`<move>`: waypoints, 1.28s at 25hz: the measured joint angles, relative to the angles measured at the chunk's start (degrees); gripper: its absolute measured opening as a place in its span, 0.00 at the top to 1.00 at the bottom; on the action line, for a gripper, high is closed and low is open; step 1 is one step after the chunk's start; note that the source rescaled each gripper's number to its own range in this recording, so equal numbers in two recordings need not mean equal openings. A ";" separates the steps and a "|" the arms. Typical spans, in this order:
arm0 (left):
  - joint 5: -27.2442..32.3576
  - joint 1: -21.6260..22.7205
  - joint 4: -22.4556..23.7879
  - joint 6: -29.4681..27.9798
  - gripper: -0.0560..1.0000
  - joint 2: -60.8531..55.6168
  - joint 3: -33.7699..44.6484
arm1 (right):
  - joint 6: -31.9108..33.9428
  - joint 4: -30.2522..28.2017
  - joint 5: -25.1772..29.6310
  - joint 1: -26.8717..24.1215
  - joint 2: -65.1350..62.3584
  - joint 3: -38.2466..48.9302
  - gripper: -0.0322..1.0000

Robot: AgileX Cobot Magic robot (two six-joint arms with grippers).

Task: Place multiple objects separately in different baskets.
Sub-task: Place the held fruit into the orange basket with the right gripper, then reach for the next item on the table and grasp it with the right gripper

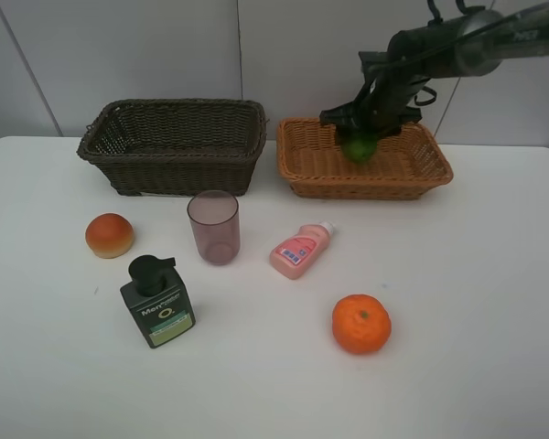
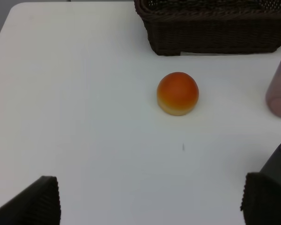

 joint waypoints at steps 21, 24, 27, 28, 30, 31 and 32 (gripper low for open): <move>-0.02 0.00 0.00 0.00 0.00 0.00 0.07 | -0.20 0.23 21.94 2.08 -11.78 7.84 0.03; -0.02 0.00 0.00 0.00 0.00 0.00 0.07 | -0.42 1.76 21.11 3.00 -16.93 15.80 0.03; -0.02 0.00 0.00 0.00 0.00 0.00 0.07 | -2.92 4.90 20.94 3.99 -21.80 22.73 0.03; -0.02 0.00 0.00 0.00 0.00 0.00 0.07 | -4.29 6.38 21.41 4.24 -23.35 24.37 0.03; -0.02 0.00 0.00 0.00 0.00 0.00 0.07 | -6.06 8.58 22.85 4.92 -25.68 27.54 0.03; -0.02 0.00 0.00 0.00 0.00 0.00 0.07 | -6.06 8.58 22.85 4.92 -25.68 27.54 0.03; -0.02 0.00 0.00 0.00 0.00 0.00 0.07 | -6.34 9.45 23.68 5.52 -26.95 28.83 0.03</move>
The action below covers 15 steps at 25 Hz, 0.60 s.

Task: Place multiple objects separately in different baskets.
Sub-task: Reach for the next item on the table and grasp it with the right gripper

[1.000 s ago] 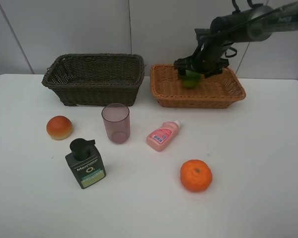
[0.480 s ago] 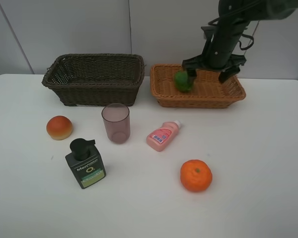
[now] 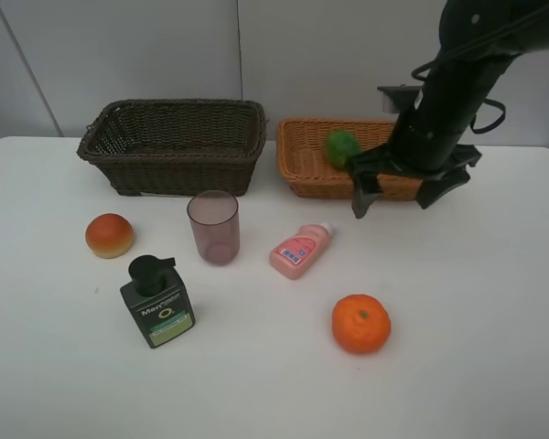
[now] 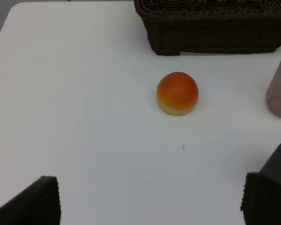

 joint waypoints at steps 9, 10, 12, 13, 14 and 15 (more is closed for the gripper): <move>0.00 0.00 0.00 0.00 0.00 0.00 0.00 | 11.94 1.98 -1.31 8.64 -5.56 11.53 0.02; 0.00 0.00 0.00 0.00 0.00 0.00 0.00 | 14.05 2.03 -2.16 9.38 -5.56 12.41 0.02; 0.00 0.00 0.00 0.00 0.00 0.00 0.00 | 19.26 2.11 -4.32 11.06 -5.56 14.32 0.02; 0.00 0.00 0.00 0.00 0.00 0.00 0.00 | 21.37 2.16 -5.43 11.69 -5.56 15.06 0.02; 0.00 0.00 0.00 0.00 0.00 0.00 0.00 | 23.69 2.22 -6.56 12.38 -5.56 15.58 0.02; 0.00 0.00 0.00 0.00 0.00 0.00 0.00 | 25.73 2.22 -7.55 12.93 -5.56 16.14 0.02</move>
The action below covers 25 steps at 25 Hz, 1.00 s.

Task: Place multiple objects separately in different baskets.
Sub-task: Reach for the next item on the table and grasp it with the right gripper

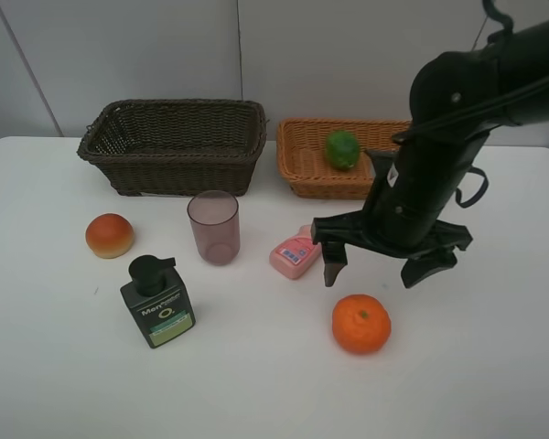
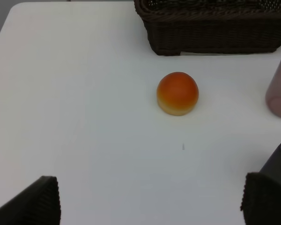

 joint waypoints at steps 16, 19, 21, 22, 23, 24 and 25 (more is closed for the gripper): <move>0.00 0.00 0.00 0.00 0.00 0.00 0.00 | 16.67 -2.27 -12.02 2.43 0.01 8.95 0.02; 0.00 0.00 0.00 0.00 0.00 0.00 0.00 | 16.84 -2.27 -12.44 2.43 1.49 8.95 0.02; 0.00 0.00 0.00 0.00 0.00 0.00 0.00 | 17.01 -2.22 -12.77 2.43 3.06 8.95 0.02; 0.00 0.00 0.00 0.00 0.00 0.00 0.00 | 17.00 -2.22 -13.13 2.55 3.68 8.95 0.02; 0.00 0.00 0.00 0.00 0.00 0.00 0.00 | 17.00 -2.22 -13.46 2.75 4.11 8.95 0.02; 0.00 0.00 0.00 0.00 0.00 0.00 0.00 | 17.00 -2.14 -13.72 2.98 4.55 8.95 0.02; 0.00 0.00 0.00 0.00 0.00 0.00 0.00 | 17.00 -2.00 -13.96 2.98 4.94 8.95 0.02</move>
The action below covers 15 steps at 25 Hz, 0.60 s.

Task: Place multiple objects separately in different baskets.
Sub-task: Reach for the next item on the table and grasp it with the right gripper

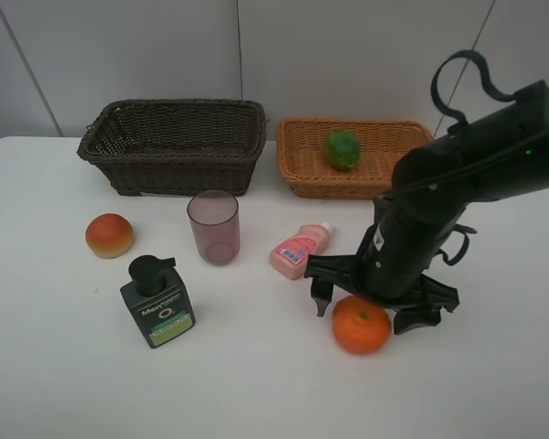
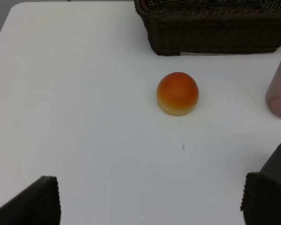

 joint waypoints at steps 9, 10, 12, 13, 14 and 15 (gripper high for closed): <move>0.00 0.00 0.00 0.00 0.00 0.00 0.00 | 0.00 1.09 -1.21 0.00 2.44 0.00 0.03; 0.00 0.00 0.00 0.00 0.00 0.00 0.00 | 0.00 1.09 -1.21 0.00 2.44 0.00 0.06; 0.00 0.00 0.00 0.00 0.00 0.00 0.00 | 0.00 1.09 -1.45 0.00 2.44 0.00 0.19; 0.00 0.00 0.00 0.00 0.00 0.00 0.00 | 0.00 1.09 -1.51 0.00 2.48 0.00 0.30; 0.00 0.00 0.00 0.00 0.00 0.00 0.00 | 0.00 1.09 -1.51 0.00 2.48 0.00 0.45; 0.00 0.00 0.00 0.00 0.00 0.00 0.00 | 0.00 1.09 -1.51 0.00 2.48 0.00 0.49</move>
